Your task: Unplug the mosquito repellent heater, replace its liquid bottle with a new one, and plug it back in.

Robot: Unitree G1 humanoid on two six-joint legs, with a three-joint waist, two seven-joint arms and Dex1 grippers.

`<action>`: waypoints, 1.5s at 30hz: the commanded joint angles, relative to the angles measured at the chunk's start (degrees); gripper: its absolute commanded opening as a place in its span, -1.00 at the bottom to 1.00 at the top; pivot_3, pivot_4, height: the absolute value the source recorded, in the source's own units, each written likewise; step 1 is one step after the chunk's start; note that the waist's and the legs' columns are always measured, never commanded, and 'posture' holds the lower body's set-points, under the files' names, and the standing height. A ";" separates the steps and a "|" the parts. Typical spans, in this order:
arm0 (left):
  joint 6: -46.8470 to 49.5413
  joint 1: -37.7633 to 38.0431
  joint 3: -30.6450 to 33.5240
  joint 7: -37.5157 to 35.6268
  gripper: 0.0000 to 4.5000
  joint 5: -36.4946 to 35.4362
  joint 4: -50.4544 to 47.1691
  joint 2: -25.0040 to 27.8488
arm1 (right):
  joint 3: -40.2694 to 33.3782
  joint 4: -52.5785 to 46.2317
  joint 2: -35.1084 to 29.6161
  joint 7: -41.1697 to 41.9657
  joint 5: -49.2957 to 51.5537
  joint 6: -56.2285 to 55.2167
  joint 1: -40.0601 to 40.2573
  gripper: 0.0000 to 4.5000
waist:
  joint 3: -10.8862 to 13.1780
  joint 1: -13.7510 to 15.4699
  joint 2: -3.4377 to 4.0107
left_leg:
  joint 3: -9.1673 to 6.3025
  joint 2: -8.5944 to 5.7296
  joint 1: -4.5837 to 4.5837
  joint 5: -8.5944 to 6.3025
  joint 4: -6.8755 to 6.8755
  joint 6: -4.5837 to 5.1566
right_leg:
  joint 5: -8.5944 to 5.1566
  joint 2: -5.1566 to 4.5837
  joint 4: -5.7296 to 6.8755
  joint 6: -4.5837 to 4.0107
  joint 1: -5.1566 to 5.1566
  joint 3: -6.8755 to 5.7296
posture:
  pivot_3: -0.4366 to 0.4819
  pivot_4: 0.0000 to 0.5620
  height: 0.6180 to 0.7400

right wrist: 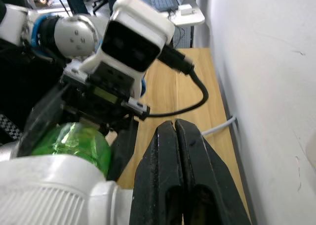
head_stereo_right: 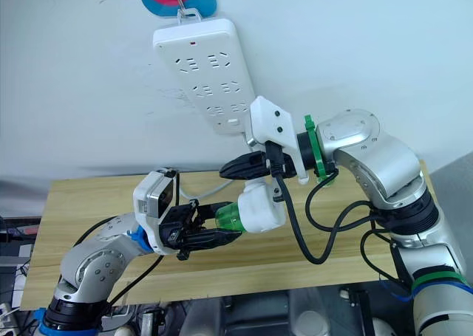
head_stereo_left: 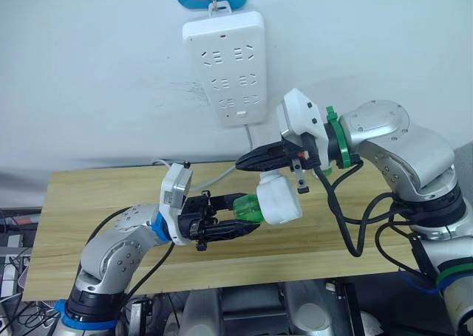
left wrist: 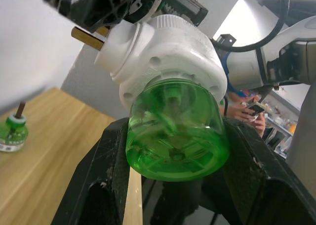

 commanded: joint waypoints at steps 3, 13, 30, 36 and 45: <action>-4.90 2.39 1.64 -0.49 0.00 1.72 -1.53 -0.42 | -7.12 -3.65 -0.69 -1.73 7.21 5.57 0.19 -0.98 | 0.00 0.06 0.00 | -0.01 0.00 0.00 0.00 0.00 0.00 | 0.00 -0.01 -0.01 0.00 0.01 0.00 | -0.47 0.19 1.00; -11.19 6.84 5.27 1.34 0.00 4.78 -0.83 -0.93 | -15.46 -9.50 -3.20 -12.19 12.91 13.42 9.95 -0.98 | -0.01 0.07 0.00 | 0.00 0.00 0.00 0.00 -0.03 0.00 | 0.00 -0.01 -0.01 0.00 0.00 -0.01 | -0.48 0.13 1.00; -15.99 15.51 9.92 4.46 0.00 4.83 -4.95 -0.68 | -22.60 -19.33 -4.81 -24.39 20.34 18.30 30.42 -0.98 | -0.11 0.18 -0.01 | 0.06 0.00 0.12 0.03 0.01 -0.05 | 0.00 -0.03 -0.03 0.00 0.01 0.08 | -0.51 0.08 1.00; -16.99 17.57 10.39 5.42 0.00 5.24 -5.86 -0.78 | -23.79 -21.65 -5.83 -26.62 22.72 18.59 36.53 -0.98 | -0.76 0.18 0.01 | 0.08 -0.01 0.13 0.03 0.00 -0.05 | 0.00 -0.03 -0.04 0.00 0.01 0.10 | -0.51 0.06 1.00; -18.30 19.47 10.32 7.25 0.00 4.85 -7.16 -1.27 | -24.66 -22.96 -7.05 -29.30 26.11 18.49 41.96 -0.98 | -1.98 0.20 -0.01 | 0.17 0.00 0.36 0.02 -0.01 -0.02 | 0.00 -0.03 0.00 0.00 0.15 0.21 | -0.51 0.06 1.00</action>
